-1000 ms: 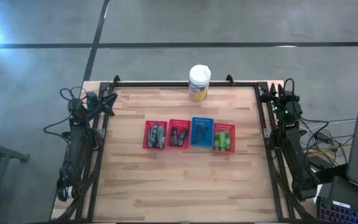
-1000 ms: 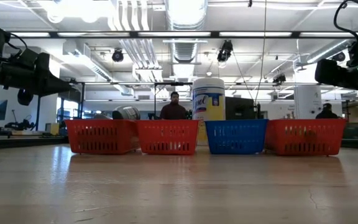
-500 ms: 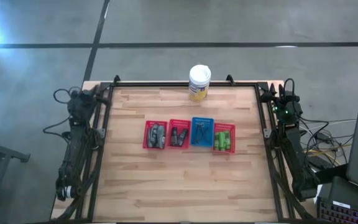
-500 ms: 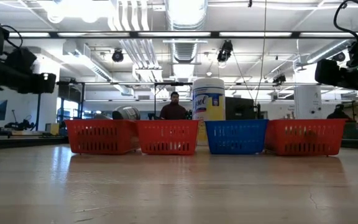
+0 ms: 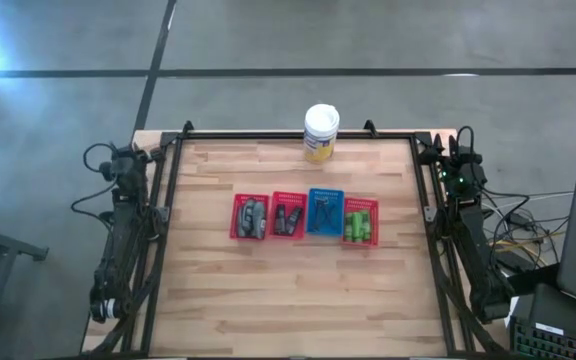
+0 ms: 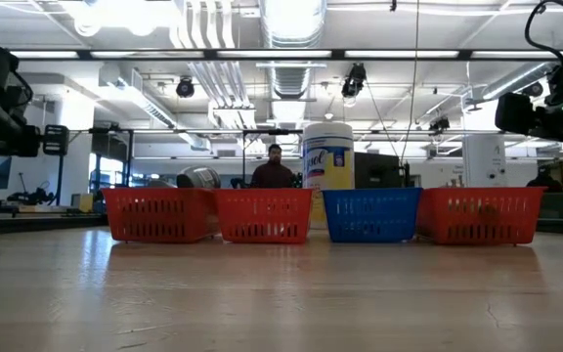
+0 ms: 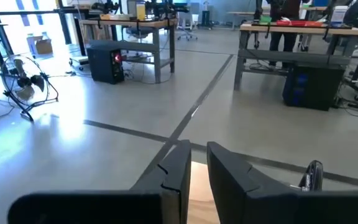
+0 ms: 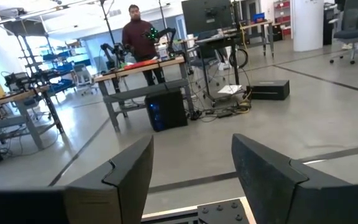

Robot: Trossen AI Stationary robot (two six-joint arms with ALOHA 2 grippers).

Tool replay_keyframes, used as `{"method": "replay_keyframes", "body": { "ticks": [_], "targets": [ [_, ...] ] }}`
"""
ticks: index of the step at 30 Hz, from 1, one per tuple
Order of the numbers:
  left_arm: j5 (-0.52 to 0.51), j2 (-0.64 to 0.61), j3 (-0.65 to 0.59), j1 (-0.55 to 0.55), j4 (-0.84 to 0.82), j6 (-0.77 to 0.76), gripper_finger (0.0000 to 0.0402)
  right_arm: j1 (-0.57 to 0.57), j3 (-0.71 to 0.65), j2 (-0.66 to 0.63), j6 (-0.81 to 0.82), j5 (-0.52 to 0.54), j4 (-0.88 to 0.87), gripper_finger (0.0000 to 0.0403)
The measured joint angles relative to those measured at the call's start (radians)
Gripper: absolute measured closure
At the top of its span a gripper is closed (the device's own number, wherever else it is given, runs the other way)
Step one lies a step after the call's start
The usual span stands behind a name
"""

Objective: Pick & Place Travel size toiletries
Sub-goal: Return to Home Position

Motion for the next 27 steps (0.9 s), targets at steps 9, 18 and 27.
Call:
{"method": "replay_keyframes", "body": {
  "ticks": [9, 18, 27],
  "targets": [
    [-0.004, 0.170, 0.003, 0.005, 0.033, -0.002, 0.0344, 0.000, 0.000, 0.000, 0.000, 0.000, 0.000, 0.0178],
    [0.000, 0.288, 0.002, 0.006, -0.003, -0.002, 0.0344, 0.000, 0.000, 0.000, 0.000, 0.000, 0.000, 0.0158],
    [0.000, 0.297, 0.002, 0.006, -0.010, -0.002, 0.0344, 0.000, 0.000, 0.000, 0.000, 0.000, 0.000, 0.0134]
  ]
}}
